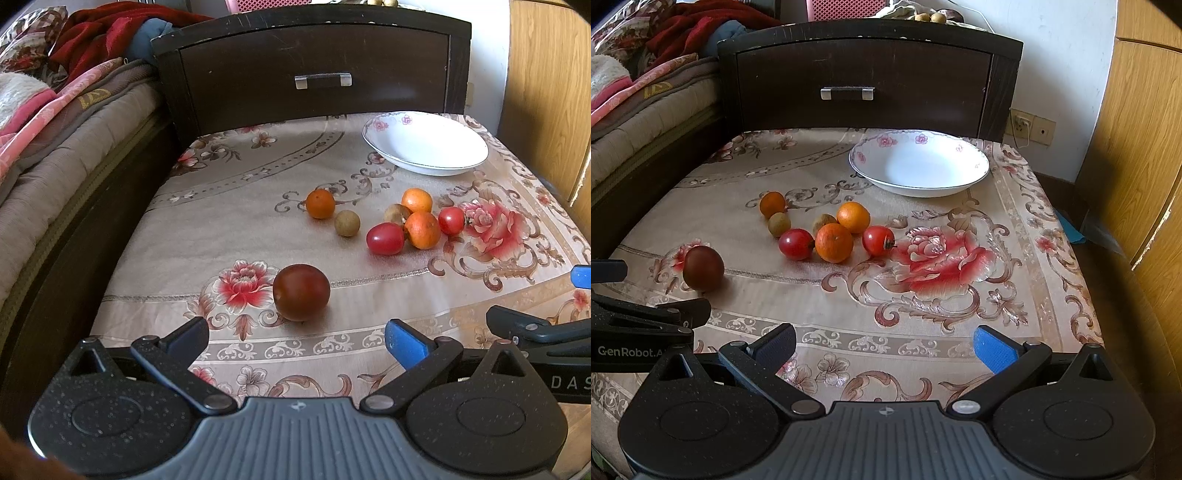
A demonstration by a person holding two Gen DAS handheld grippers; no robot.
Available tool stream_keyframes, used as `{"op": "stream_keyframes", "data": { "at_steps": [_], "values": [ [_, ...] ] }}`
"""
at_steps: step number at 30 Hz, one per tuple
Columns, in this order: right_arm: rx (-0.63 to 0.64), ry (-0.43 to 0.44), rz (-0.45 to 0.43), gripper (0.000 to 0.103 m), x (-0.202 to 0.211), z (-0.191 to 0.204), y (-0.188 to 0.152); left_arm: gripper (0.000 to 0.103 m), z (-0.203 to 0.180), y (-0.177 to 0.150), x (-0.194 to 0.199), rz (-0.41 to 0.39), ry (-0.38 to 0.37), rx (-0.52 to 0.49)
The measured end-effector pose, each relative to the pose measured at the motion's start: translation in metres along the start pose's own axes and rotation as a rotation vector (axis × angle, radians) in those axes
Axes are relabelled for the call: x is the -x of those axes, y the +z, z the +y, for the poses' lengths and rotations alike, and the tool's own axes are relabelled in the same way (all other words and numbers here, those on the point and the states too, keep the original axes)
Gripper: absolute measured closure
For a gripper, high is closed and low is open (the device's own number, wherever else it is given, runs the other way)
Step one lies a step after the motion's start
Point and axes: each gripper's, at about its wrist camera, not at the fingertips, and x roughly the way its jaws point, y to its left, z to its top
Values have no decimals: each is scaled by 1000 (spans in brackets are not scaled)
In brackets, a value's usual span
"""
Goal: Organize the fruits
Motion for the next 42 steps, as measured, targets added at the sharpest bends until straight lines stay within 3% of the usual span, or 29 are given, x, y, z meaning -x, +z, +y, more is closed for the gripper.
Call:
{"op": "stream_keyframes", "data": {
  "at_steps": [23,33,42],
  "values": [
    [-5,16,39,8,-10,0,1,0,-3,0,-6,3,7,-25],
    [17,20,36,8,-16,0,8,0,-4,8,-14,-33,-9,-54],
    [70,61,32,16,-26,1,19,0,-2,13,-24,-55,-8,-63]
  ]
}}
